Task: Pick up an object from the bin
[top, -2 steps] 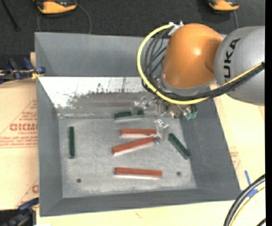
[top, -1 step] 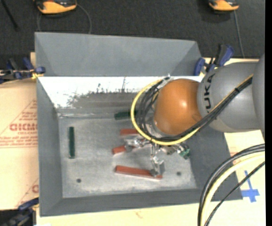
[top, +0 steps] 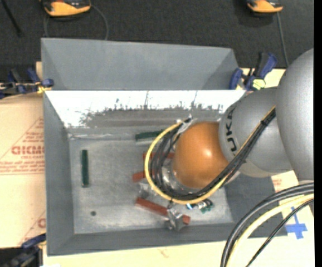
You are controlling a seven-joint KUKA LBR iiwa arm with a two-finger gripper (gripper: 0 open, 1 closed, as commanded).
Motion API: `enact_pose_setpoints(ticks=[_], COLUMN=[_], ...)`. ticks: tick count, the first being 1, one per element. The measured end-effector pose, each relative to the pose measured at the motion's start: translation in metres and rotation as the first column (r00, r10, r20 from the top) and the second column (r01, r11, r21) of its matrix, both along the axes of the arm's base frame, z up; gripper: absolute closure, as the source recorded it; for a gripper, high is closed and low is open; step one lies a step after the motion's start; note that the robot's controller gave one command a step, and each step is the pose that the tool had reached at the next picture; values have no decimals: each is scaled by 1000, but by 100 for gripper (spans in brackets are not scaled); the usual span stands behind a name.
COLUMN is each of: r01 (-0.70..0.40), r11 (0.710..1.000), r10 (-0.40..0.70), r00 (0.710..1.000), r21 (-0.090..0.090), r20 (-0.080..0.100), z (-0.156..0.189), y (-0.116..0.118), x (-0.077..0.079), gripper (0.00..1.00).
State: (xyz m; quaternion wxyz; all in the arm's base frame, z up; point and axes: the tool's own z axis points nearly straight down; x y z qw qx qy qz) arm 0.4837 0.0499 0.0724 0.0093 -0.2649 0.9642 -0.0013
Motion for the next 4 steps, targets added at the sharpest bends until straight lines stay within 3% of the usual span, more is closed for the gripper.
enact_pose_setpoints(ticks=[1,2,3,4], r01=[-2,-73,-98,-97], r11=[1000,997,995,995], r10=[2,73,98,97], r00=[1000,997,995,995], r21=[-2,-2,-1,-1], r20=[-14,-7,-20,-15], z=[-2,134,81,83], y=[-1,5,11,11], x=[-3,18,24,24], gripper=[100,100,100,0])
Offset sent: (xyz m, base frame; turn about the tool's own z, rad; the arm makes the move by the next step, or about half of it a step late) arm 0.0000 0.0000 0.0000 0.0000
